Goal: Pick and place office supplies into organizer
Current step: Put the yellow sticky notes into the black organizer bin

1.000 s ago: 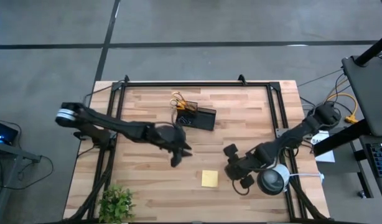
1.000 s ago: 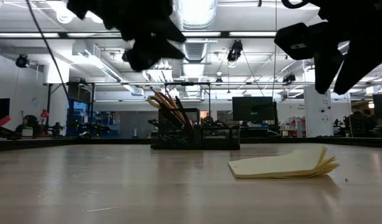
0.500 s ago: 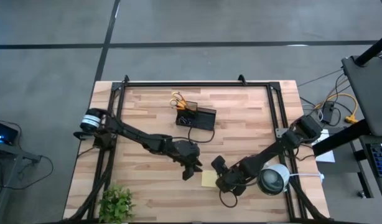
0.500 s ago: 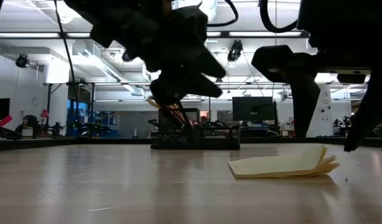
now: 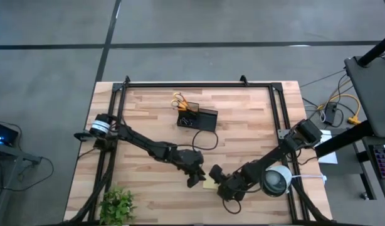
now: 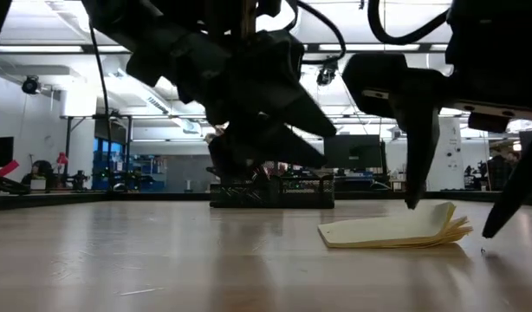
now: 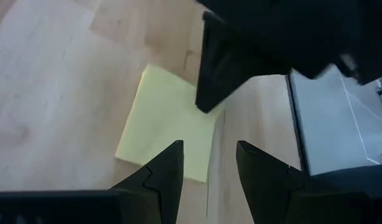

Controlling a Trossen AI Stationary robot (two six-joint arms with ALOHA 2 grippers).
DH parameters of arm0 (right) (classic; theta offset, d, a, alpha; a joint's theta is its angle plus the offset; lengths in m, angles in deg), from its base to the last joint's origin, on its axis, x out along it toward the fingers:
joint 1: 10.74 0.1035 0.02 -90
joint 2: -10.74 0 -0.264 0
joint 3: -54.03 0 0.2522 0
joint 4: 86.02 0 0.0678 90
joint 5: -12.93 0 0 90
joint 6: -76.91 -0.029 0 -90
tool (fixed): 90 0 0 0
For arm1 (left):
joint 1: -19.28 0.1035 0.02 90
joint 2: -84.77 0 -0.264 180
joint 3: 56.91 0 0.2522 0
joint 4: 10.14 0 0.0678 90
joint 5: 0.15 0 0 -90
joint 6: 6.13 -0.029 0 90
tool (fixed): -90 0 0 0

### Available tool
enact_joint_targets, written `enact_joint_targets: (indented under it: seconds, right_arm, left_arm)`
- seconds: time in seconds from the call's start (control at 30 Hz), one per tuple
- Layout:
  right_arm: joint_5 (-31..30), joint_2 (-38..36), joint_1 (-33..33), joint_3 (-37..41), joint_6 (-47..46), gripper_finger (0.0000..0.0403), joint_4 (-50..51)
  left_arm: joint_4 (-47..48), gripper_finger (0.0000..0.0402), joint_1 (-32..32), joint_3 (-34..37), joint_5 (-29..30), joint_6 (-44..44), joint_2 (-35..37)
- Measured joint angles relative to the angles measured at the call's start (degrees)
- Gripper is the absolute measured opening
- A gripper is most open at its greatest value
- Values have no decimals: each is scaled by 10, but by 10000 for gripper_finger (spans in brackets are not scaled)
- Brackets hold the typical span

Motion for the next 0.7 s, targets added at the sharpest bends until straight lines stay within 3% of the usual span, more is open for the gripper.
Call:
enact_joint_targets:
  seconds: [0.4,0.7]
  right_arm:
    - [-19,-2,-10,33,86,170,-74]
    - [-4,1,-27,41,87,98,-81]
  left_arm:
    - [-12,132,0,5,-3,-2,-4]
    - [-14,132,-1,5,-3,-2,-4]
